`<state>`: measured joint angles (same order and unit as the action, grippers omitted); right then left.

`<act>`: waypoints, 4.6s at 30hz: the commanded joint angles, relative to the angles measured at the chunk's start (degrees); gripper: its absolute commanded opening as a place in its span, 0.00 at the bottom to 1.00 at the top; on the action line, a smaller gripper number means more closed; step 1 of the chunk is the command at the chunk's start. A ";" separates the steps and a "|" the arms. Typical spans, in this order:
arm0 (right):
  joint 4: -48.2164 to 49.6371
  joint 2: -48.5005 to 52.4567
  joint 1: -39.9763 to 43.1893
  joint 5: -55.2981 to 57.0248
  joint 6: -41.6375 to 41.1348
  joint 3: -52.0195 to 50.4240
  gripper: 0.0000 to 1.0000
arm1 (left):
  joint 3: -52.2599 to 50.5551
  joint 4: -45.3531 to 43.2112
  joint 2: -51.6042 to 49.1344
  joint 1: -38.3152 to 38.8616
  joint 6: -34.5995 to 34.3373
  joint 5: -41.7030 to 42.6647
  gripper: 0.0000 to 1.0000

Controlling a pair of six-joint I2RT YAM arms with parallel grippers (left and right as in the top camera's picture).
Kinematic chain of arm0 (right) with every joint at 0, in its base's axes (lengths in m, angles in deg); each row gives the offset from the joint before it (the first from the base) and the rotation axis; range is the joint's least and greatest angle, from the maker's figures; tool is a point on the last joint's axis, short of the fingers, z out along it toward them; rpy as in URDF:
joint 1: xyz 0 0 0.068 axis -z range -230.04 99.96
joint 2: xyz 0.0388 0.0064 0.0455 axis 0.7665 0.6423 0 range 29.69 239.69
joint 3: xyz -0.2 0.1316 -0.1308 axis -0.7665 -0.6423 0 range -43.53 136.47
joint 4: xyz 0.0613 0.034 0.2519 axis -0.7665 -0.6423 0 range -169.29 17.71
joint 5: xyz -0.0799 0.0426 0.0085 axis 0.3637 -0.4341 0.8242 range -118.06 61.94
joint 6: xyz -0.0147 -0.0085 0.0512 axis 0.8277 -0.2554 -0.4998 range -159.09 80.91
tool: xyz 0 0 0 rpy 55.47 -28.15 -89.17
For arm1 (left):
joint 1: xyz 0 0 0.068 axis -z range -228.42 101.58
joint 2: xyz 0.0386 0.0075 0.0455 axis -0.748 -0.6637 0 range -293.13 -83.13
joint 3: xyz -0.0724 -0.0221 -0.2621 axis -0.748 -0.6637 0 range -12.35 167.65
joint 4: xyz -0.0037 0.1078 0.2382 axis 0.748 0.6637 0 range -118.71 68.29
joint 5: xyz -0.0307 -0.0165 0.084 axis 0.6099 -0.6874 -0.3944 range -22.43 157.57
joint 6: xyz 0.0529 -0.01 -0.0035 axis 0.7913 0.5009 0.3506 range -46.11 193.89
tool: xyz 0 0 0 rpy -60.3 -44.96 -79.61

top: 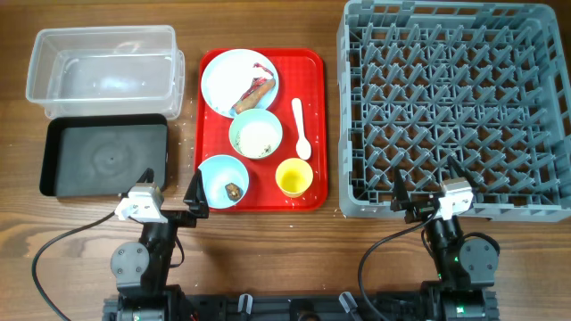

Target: Sort waste into correct bins and load items into the dishwasher rack

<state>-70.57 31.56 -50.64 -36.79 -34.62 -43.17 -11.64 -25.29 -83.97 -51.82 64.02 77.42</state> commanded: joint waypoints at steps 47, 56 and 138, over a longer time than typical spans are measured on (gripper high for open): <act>-54.49 88.24 -0.17 -10.64 -5.05 83.36 1.00 | 105.15 33.20 -129.76 12.31 20.94 2.12 0.99; -54.49 88.26 -0.17 -10.62 -5.07 83.36 1.00 | 102.16 33.00 -134.07 12.98 21.00 1.20 0.62; -54.42 88.26 -0.17 -10.64 -6.14 83.36 1.00 | 110.84 44.17 -120.04 15.02 8.66 -6.40 0.04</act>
<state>-125.02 119.27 -50.64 -46.47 -40.36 39.23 93.32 14.27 -214.00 -34.77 84.67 73.75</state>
